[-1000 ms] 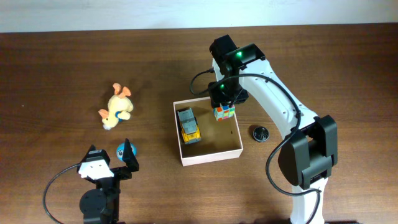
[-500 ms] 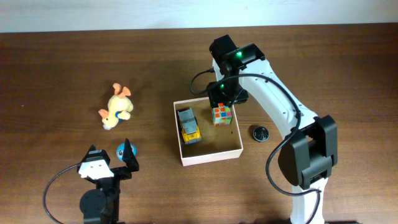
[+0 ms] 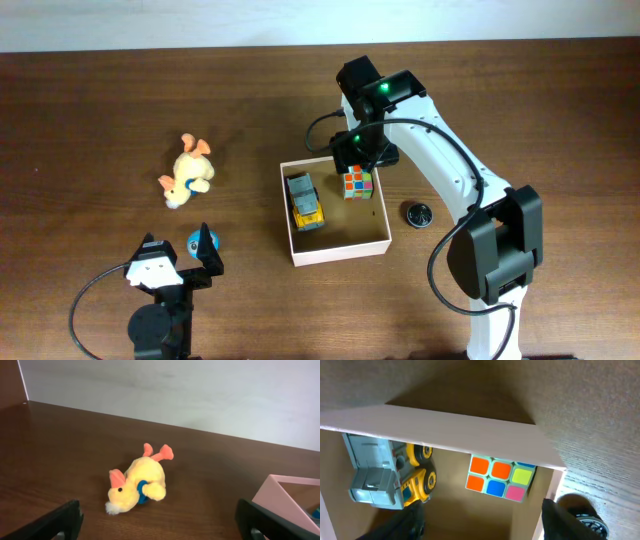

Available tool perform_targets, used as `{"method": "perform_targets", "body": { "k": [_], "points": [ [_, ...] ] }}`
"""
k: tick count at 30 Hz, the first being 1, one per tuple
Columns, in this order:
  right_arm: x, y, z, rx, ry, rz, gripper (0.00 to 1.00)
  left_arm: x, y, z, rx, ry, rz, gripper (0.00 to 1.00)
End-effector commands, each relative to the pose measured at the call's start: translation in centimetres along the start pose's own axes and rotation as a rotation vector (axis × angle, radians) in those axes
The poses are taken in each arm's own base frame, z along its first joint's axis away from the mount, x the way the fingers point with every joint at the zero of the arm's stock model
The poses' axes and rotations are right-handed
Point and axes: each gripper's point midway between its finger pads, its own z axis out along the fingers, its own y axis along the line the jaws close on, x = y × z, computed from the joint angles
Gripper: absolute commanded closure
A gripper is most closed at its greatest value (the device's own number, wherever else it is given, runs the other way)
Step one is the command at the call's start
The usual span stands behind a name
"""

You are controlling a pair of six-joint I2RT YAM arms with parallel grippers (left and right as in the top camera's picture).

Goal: Pack container
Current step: 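Raise the right gripper and move it over the black puck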

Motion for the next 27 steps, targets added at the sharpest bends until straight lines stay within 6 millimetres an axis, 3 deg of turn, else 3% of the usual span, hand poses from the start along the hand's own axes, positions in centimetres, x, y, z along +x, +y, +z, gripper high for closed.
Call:
{"method": "perform_targets", "body": {
  "k": [1,5,6,7,10,14,17,21,22,27],
  "points": [
    [0.2,0.9,-3.0,-0.008,-0.051,-0.041,0.28,0.1,-0.1,0.0,0.009,0.0,-0.005,0.01],
    [1.4,2.1,-6.6,-0.013,-0.08,-0.085,0.21,0.1,-0.1,0.0,0.009,0.0,-0.005,0.01],
    [1.8,2.4,-7.8,-0.018,-0.093,-0.1,0.15,0.1,-0.1,0.0,0.009,0.0,-0.005,0.01],
    [2.0,2.6,-8.6,-0.021,-0.103,-0.114,0.02,0.1,-0.1,0.0,0.009,0.0,-0.005,0.01],
    [2.4,3.3,-10.2,-0.054,-0.132,-0.121,0.01,0.1,-0.1,0.0,0.009,0.0,-0.006,0.01],
    [2.5,3.0,-10.4,-0.059,-0.133,-0.159,0.01,0.1,-0.1,0.0,0.009,0.0,-0.005,0.01],
    [2.9,0.3,-10.4,0.033,-0.106,-0.107,0.01,0.1,-0.1,0.0,0.009,0.0,-0.005,0.01],
    [3.9,-6.7,-11.0,0.284,-0.067,0.069,0.01,0.1,-0.1,0.0,0.009,0.0,-0.005,0.01],
    [4.2,-7.7,-11.0,0.307,-0.053,0.087,0.01,0.1,-0.1,0.0,0.009,0.0,-0.005,0.01],
    [5.0,-9.6,-9.7,0.326,0.009,0.038,0.01,0.1,-0.1,0.0,0.009,0.0,-0.006,0.01]
  ]
}}
